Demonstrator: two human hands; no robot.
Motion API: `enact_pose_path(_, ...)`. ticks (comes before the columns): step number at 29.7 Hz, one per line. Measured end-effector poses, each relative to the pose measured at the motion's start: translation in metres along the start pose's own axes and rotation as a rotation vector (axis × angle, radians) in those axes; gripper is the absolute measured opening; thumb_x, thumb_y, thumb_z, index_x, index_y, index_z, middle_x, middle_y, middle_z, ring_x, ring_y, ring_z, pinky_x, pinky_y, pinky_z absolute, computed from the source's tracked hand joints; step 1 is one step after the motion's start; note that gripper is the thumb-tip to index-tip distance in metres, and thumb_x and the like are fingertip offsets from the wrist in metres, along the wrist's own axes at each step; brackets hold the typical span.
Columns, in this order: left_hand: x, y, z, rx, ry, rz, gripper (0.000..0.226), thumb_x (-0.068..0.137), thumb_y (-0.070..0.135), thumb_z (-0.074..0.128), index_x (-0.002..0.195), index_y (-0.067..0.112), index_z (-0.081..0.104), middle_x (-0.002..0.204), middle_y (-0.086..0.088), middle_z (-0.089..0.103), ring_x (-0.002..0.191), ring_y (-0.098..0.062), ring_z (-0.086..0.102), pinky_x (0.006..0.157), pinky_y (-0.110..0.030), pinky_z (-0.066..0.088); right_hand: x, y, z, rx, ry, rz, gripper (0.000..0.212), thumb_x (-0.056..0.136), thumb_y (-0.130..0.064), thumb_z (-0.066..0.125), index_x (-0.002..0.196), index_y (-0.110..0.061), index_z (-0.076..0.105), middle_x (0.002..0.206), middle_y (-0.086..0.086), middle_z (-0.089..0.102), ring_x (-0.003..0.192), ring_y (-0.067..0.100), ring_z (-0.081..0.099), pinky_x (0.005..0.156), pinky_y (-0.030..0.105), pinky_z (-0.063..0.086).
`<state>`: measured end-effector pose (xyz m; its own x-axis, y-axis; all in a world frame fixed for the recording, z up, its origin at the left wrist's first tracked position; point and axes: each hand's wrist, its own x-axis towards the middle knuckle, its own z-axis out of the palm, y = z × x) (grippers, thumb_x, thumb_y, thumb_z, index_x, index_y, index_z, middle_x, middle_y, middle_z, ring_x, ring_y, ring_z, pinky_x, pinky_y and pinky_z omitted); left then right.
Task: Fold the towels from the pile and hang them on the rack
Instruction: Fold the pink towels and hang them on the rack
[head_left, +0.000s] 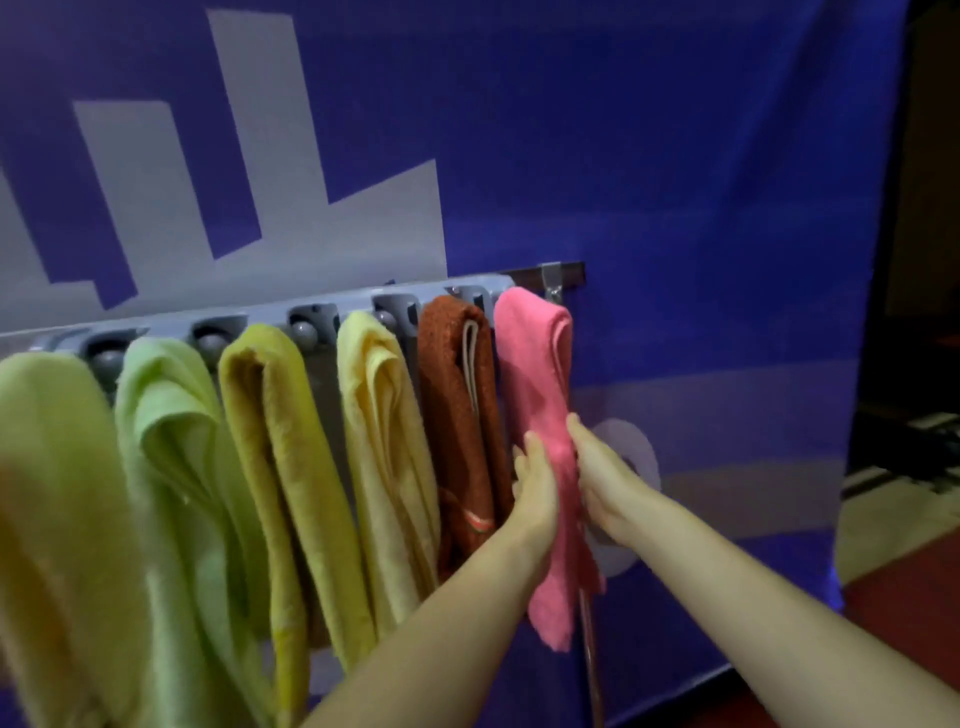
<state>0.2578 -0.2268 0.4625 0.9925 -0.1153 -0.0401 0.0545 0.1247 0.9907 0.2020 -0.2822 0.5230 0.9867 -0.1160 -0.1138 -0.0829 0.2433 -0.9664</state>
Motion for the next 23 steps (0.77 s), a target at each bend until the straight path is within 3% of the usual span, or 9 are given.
enact_pose_path(1,-0.01,-0.008,0.001,0.029,-0.04,-0.069,0.128,0.036,0.099,0.031,0.143,0.029,0.022,0.153,-0.003,0.025,0.141,-0.019,0.025,0.118,-0.041,0.016,-0.004,0.015,-0.004,-0.02,-0.004,0.041,0.071,0.082,-0.063,0.04,0.128,-0.01,0.05,0.131,0.011,0.054,0.117,0.027,0.053,0.103,0.038,0.04)
enact_pose_path(3,-0.08,-0.015,-0.005,0.081,-0.109,-0.128,0.093,0.073,0.08,0.029,0.145,0.021,0.02,0.151,-0.005,0.03,0.133,-0.016,0.036,0.11,-0.027,0.032,-0.024,0.051,-0.014,-0.058,0.034,0.073,0.053,0.093,-0.048,0.033,0.126,-0.01,0.051,0.121,0.011,0.057,0.103,0.022,0.055,0.089,0.032,0.042)
enact_pose_path(6,-0.131,-0.045,-0.02,0.083,-0.128,-0.144,0.053,0.097,0.039,0.016,0.142,0.012,0.022,0.145,-0.006,0.036,0.114,-0.01,0.042,0.059,-0.005,0.047,-0.054,0.104,-0.027,-0.117,0.05,0.086,0.044,0.096,-0.041,0.029,0.127,-0.016,0.048,0.113,0.002,0.058,0.096,0.016,0.052,0.089,0.035,0.034)
enact_pose_path(8,-0.147,-0.064,-0.035,0.071,-0.121,-0.186,0.051,0.098,0.034,0.014,0.143,0.011,0.018,0.149,-0.007,0.028,0.129,-0.015,0.036,0.084,-0.013,0.044,-0.069,0.134,-0.032,-0.126,0.057,0.148,0.044,0.096,-0.038,0.027,0.13,-0.016,0.045,0.125,0.005,0.054,0.114,0.02,0.049,0.1,0.041,0.03)
enact_pose_path(10,-0.159,-0.093,-0.051,0.116,-0.094,-0.234,0.052,0.098,0.035,0.015,0.143,0.009,0.016,0.153,-0.008,0.019,0.141,-0.018,0.021,0.11,-0.026,0.023,-0.083,0.162,-0.035,-0.142,0.043,0.208,0.042,0.097,-0.036,0.028,0.13,-0.015,0.044,0.134,0.009,0.048,0.122,0.024,0.045,0.103,0.043,0.029)
enact_pose_path(13,-0.18,-0.137,-0.079,0.173,-0.065,-0.323,0.052,0.098,0.036,0.016,0.143,0.009,0.017,0.153,-0.009,0.022,0.141,-0.02,0.022,0.115,-0.032,0.017,-0.102,0.21,-0.037,-0.127,0.05,0.249,0.037,0.097,-0.032,0.032,0.124,-0.013,0.048,0.124,0.011,0.053,0.105,0.021,0.051,0.087,0.037,0.04)
enact_pose_path(16,-0.191,-0.183,-0.108,0.246,-0.067,-0.471,0.05,0.098,0.036,0.019,0.139,0.008,0.03,0.142,-0.008,0.039,0.13,-0.023,0.039,0.109,-0.034,0.029,-0.111,0.261,-0.04,-0.162,0.039,0.376,0.029,0.096,-0.031,0.034,0.115,-0.014,0.05,0.108,0.008,0.055,0.083,0.015,0.054,0.071,0.028,0.042)
enact_pose_path(18,-0.208,-0.213,-0.129,0.251,-0.055,-0.567,0.047,0.097,0.04,0.022,0.132,0.012,0.038,0.121,-0.005,0.048,0.108,-0.019,0.049,0.092,-0.031,0.037,-0.121,0.296,-0.041,-0.188,0.03,0.463,0.026,0.096,-0.028,0.035,0.113,-0.015,0.05,0.101,0.006,0.056,0.082,0.016,0.055,0.07,0.027,0.043)
enact_pose_path(23,-0.223,-0.273,-0.174,0.235,-0.001,-0.768,0.045,0.097,0.039,0.023,0.126,0.011,0.042,0.104,-0.007,0.051,0.074,-0.013,0.047,0.066,-0.025,0.034,-0.124,0.369,-0.046,-0.255,0.026,0.678,0.027,0.095,-0.022,0.04,0.117,-0.011,0.052,0.089,0.004,0.059,0.074,0.014,0.055,0.068,0.027,0.044)
